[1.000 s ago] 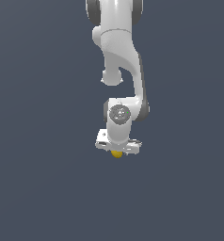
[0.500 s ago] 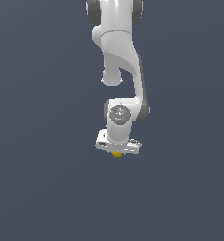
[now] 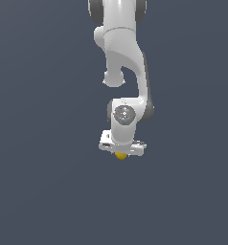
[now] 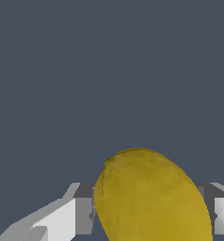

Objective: Pick up the object and move it to a goal position.

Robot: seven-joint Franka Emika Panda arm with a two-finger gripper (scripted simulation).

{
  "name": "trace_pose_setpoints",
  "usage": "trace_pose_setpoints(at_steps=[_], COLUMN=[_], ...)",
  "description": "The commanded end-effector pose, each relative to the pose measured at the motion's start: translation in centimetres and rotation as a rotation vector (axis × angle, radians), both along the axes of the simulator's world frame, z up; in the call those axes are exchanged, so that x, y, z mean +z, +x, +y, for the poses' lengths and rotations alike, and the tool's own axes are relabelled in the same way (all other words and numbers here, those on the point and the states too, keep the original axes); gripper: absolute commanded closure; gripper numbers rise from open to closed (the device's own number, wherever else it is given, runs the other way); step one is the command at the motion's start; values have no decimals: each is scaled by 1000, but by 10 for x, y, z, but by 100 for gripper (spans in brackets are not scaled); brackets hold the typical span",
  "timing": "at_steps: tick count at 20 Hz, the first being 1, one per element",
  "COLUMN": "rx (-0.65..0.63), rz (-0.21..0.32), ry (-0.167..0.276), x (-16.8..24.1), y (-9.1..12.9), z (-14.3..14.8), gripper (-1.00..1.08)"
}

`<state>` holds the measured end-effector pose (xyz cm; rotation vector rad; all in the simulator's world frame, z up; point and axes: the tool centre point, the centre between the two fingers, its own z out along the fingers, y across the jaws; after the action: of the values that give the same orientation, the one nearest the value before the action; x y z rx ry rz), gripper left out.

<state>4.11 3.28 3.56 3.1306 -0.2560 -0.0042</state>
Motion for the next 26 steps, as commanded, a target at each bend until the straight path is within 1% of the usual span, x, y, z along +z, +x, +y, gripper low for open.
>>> trace_pose_setpoints(at_steps=[1,6,14,18,22,26], rx=[1,1,1,1,1,1], rz=[-2,-2,-3,-3,-3,-3], ry=[0,0,0,0,0,0], x=[9,38,104,132,152,161], y=[-1,-8,-24,-29,-32,-33], z=[9,39,108,138,158,168], gripper=[108,108,108,108,108,108])
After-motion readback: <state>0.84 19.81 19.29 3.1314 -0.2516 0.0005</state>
